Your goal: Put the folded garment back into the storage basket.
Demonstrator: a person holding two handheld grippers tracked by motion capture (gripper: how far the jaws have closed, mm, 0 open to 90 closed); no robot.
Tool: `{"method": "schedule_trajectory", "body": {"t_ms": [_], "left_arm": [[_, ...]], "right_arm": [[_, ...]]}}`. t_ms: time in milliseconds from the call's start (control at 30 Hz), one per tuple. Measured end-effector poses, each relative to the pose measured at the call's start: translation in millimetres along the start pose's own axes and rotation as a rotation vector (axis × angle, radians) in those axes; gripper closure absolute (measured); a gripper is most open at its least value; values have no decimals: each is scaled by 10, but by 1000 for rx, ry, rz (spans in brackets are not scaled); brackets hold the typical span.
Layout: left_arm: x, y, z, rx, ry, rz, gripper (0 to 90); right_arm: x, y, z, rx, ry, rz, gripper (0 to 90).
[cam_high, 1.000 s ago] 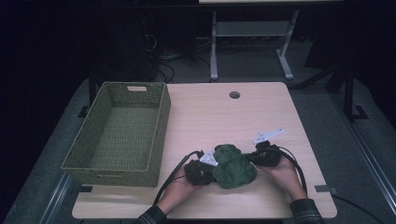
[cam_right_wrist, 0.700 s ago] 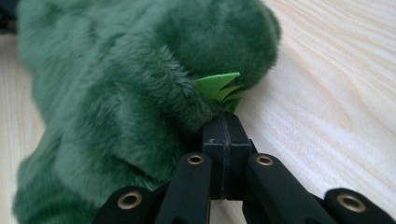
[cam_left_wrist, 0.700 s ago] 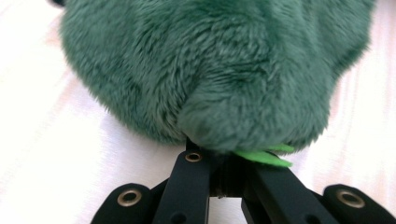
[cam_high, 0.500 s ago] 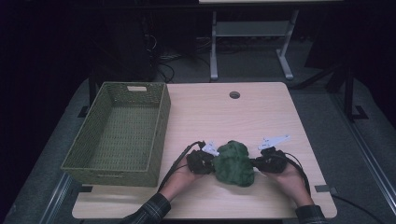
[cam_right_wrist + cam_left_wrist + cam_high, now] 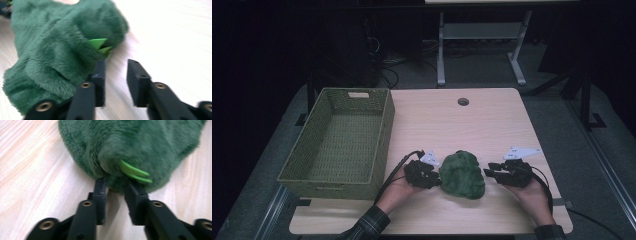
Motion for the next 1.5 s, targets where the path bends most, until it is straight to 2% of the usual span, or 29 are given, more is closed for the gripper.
{"method": "schedule_trajectory", "body": {"t_ms": [67, 133, 167, 267, 300, 367, 400, 433, 467, 567, 633, 700, 767, 967, 1200, 1267, 1333, 1500], "left_arm": [[-16, 32, -17, 8, -8, 0, 594], [-38, 76, -34, 2, 3, 2, 534], [-38, 76, -34, 2, 3, 2, 499], [-32, 119, -45, 9, -10, 9, 449], [-32, 141, -43, -2, -6, 12, 403], [-31, 150, -41, -5, -8, 9, 360], [-30, 161, -38, -8, -10, 7, 360], [-32, 172, -34, -10, -10, 8, 314], [-32, 187, -20, -18, -24, 12, 283], [-36, 198, -6, -26, -23, 19, 222], [-37, 206, 9, -44, -30, 12, 182], [-31, 207, 18, -43, -44, 5, 159], [-37, 185, 46, -68, -53, -1, 139], [-53, 148, 110, -96, -75, -25, 138], [-64, 74, 248, -118, -103, -44, 133], [-45, 26, 315, -133, -123, -49, 133], [-43, 5, 331, -138, -119, -54, 133], [-29, -125, 346, -128, -143, -69, 130]], "right_arm": [[-41, 44, -66, -2, -3, -23, 541], [-79, 80, -146, 11, -11, -67, 441], [-79, 80, -146, 11, -11, -67, 441], [-140, 107, -255, 24, -31, -128, 302], [-195, 109, -330, 37, -44, -180, 185], [-228, 98, -383, 53, -45, -234, 114], [-228, 98, -383, 53, -45, -234, 114], [-258, 81, -434, 61, -42, -275, 24], [-273, 71, -452, 60, -51, -285, 12], [-313, 75, -457, 41, -53, -307, 12], [-331, 74, -461, 41, -61, -299, 12], [-364, 66, -464, 52, -100, -267, 12], [-368, 65, -462, 52, -96, -266, 12], [-372, 56, -453, 52, -100, -267, 12], [-377, 52, -450, 51, -100, -270, 13], [-377, 52, -450, 51, -101, -270, 13], [-377, 53, -450, 51, -101, -271, 13], [-380, 53, -450, 51, -101, -272, 13]]}}
Point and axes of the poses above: each handheld gripper's, and its own axes: y roughly backward along the jaws, z roughly out of its top, x roughly to its left, the point moved 4 cm from there along -y, roughly forward along the jaws, and after that the axes turned 1 degree about -y, right-handed, at the moved point
